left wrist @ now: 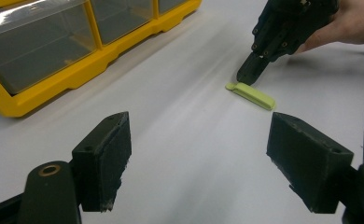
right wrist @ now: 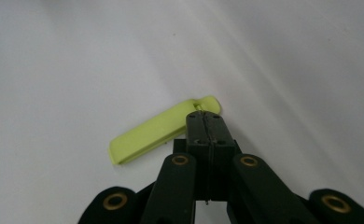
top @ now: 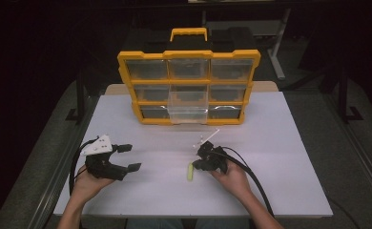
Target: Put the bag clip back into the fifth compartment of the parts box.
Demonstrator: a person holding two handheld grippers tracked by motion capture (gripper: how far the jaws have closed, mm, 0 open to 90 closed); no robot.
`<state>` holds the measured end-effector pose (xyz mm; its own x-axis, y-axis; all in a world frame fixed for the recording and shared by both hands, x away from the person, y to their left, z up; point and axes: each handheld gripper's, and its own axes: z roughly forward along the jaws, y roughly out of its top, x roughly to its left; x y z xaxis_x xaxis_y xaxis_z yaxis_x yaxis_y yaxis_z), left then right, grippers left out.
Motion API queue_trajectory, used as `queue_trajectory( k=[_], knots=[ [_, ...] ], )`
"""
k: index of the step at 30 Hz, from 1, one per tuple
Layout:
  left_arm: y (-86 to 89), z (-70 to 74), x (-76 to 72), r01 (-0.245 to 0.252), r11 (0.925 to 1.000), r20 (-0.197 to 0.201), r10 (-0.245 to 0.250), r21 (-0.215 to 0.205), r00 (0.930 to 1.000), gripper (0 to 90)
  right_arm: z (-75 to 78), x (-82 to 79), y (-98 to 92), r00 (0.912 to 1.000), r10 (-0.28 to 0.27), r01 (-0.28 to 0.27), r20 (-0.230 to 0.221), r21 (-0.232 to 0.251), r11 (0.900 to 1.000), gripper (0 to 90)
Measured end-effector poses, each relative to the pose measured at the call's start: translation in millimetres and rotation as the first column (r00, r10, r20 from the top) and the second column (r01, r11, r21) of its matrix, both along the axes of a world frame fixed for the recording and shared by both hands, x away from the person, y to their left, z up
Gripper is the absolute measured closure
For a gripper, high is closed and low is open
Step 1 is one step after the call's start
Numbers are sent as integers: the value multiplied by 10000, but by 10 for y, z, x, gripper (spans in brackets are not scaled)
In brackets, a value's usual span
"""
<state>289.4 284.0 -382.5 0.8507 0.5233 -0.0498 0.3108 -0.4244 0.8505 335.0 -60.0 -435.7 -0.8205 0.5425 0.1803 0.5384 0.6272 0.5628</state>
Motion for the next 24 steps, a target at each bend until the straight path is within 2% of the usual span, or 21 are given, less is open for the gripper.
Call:
queue_trajectory(
  k=[10,15,16,17,24],
  knots=[
    [18,-3,2,-17,10000,-3,17,28,10000,220,-19,42,77,10000,-12,12,-44,174,9998,889],
    [34,-4,-1,-10,10000,17,10,-20,10000,226,-24,77,150,9998,133,-128,-161,307,9994,888],
    [35,-3,-2,-22,10000,0,22,-28,10000,226,-28,86,164,9999,156,-154,-55,261,9995,889],
    [37,-4,-1,-26,10000,11,26,-48,10000,226,-24,83,184,9998,139,-135,-155,303,9994,889],
    [34,-8,-2,-6,10000,-30,6,-1,10000,225,-23,96,315,9990,432,-430,-116,238,9988,888]
  ],
)
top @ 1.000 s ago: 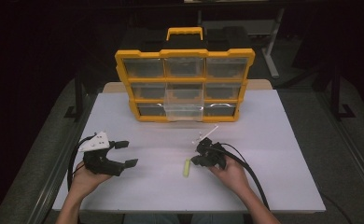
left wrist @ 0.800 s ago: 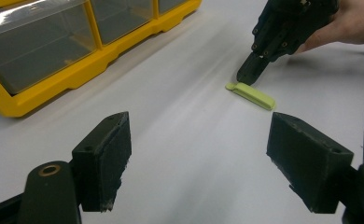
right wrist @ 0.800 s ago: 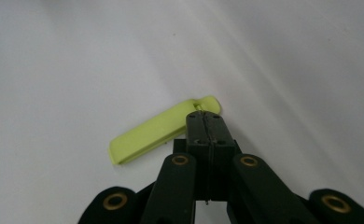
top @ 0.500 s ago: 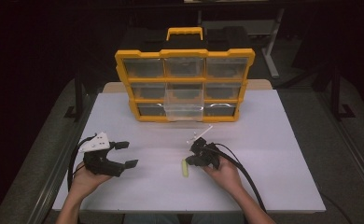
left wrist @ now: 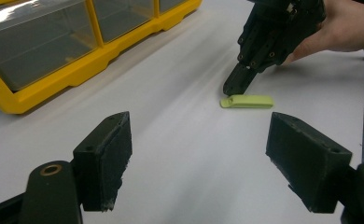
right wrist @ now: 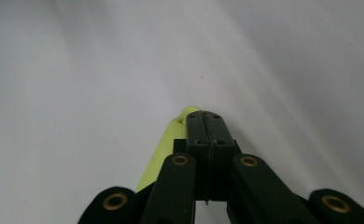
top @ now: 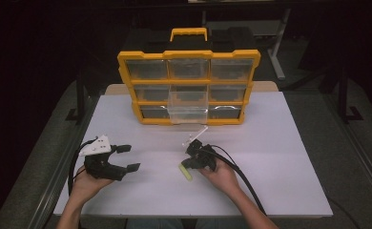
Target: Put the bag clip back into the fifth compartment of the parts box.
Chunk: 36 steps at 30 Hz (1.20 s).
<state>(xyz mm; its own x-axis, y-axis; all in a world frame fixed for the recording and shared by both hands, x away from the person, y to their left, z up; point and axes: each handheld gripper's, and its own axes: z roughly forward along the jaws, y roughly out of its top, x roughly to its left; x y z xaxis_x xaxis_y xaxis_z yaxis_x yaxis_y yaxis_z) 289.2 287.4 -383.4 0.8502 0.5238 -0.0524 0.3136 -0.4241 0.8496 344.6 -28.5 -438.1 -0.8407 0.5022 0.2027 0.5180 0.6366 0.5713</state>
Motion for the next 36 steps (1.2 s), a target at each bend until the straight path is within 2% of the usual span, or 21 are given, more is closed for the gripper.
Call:
queue_trajectory(
  k=[8,12,14,17,22,25,27,32,36],
  knots=[
    [-5,-5,-3,2,10000,-20,-2,3,10000,225,-11,-2,78,9992,385,-386,95,20,9993,888],
    [-9,-10,-1,32,10000,-22,-32,62,10000,225,-9,-3,79,9992,400,-400,45,30,9992,889],
    [-10,-11,-1,43,10000,-23,-43,69,10000,225,-19,6,71,9984,530,-531,194,9,9986,888],
    [-13,-13,-2,57,10000,-13,-57,70,10000,225,0,-2,66,9991,417,-417,125,45,9991,888],
    [-17,-12,-4,35,10000,3,-35,49,10000,224,66,-4,17,9989,382,-386,266,175,9991,887],
    [-18,-14,-5,45,9999,5,-45,106,10000,224,113,-20,-9,9992,298,-305,266,262,9992,829],
    [-20,-17,-6,38,9999,-18,-38,125,10000,224,144,-37,-24,9997,232,-236,104,415,9989,791],
    [-26,-19,-8,53,9999,-33,-53,127,10000,225,208,-87,-47,9998,154,-161,157,407,9990,678],
    [-28,-19,-11,67,9999,-21,-66,145,10000,224,251,-130,-57,9997,164,-172,201,359,9992,623]
  ],
)
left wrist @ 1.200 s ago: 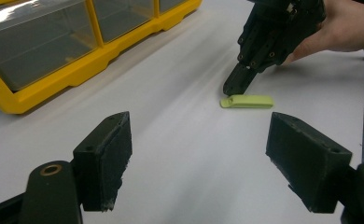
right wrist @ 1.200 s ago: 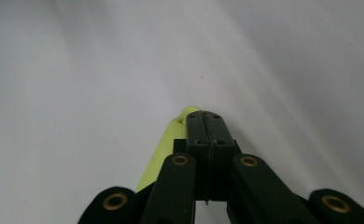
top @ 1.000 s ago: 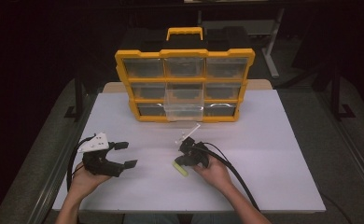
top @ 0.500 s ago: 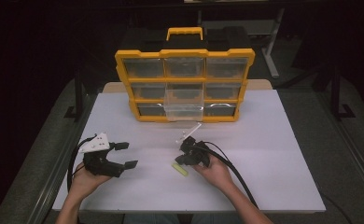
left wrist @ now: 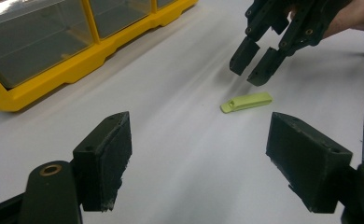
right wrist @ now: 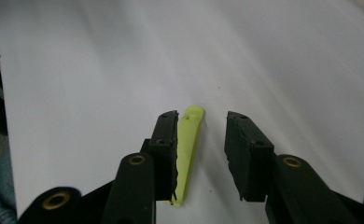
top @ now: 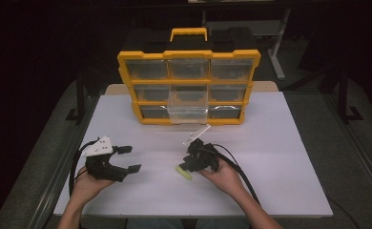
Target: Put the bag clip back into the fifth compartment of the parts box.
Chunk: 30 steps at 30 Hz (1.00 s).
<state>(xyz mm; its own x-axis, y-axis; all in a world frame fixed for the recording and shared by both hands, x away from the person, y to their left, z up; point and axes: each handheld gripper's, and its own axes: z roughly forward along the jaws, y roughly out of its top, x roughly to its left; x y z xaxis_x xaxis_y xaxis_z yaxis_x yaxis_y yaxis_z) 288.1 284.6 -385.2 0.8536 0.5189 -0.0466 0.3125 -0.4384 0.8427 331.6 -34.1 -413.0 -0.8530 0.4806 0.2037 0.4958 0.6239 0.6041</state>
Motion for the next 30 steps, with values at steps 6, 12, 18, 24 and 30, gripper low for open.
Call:
queue_trajectory(
  k=[6,12,18,24,30],
  knots=[
    [1,3,-2,0,10000,5,0,-2,10000,224,40,-40,-21,9999,-43,44,-112,53,10000,477],
    [0,3,-5,-11,10000,-3,11,-15,10000,224,65,-91,-21,10000,-77,76,-36,-121,9999,378],
    [9,-1,-4,-38,10000,10,38,-68,10000,222,27,-138,-2,9999,119,-121,-39,-464,9988,359],
    [7,-6,-1,-35,10000,3,35,-21,10000,217,-22,-164,25,9999,162,-159,44,-623,9979,379],
    [7,-7,0,-55,10000,18,55,19,10000,210,-74,-171,54,10000,64,-67,-49,-667,9978,426]
  ],
)
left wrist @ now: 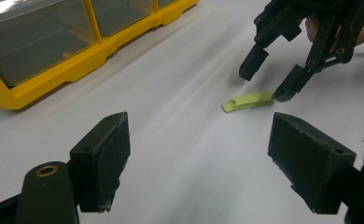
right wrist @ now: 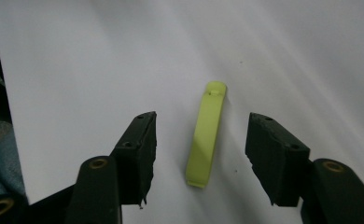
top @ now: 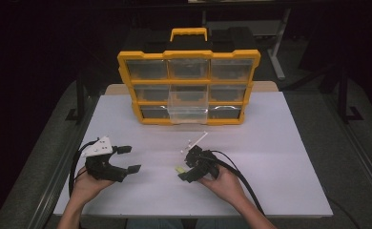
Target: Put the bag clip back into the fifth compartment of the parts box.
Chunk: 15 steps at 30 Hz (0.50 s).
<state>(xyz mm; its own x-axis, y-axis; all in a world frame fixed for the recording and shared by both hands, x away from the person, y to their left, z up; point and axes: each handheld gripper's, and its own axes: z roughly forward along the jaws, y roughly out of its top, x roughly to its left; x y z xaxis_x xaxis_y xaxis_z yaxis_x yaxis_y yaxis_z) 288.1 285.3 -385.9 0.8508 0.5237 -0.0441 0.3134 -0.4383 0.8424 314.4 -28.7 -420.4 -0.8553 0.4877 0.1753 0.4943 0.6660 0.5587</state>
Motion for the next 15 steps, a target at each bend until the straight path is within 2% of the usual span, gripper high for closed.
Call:
queue_trajectory(
  k=[15],
  knots=[
    [-11,-16,-1,-15,10000,-24,15,51,10000,201,-96,-2,98,9996,57,-49,264,-285,9996,572]
  ],
)
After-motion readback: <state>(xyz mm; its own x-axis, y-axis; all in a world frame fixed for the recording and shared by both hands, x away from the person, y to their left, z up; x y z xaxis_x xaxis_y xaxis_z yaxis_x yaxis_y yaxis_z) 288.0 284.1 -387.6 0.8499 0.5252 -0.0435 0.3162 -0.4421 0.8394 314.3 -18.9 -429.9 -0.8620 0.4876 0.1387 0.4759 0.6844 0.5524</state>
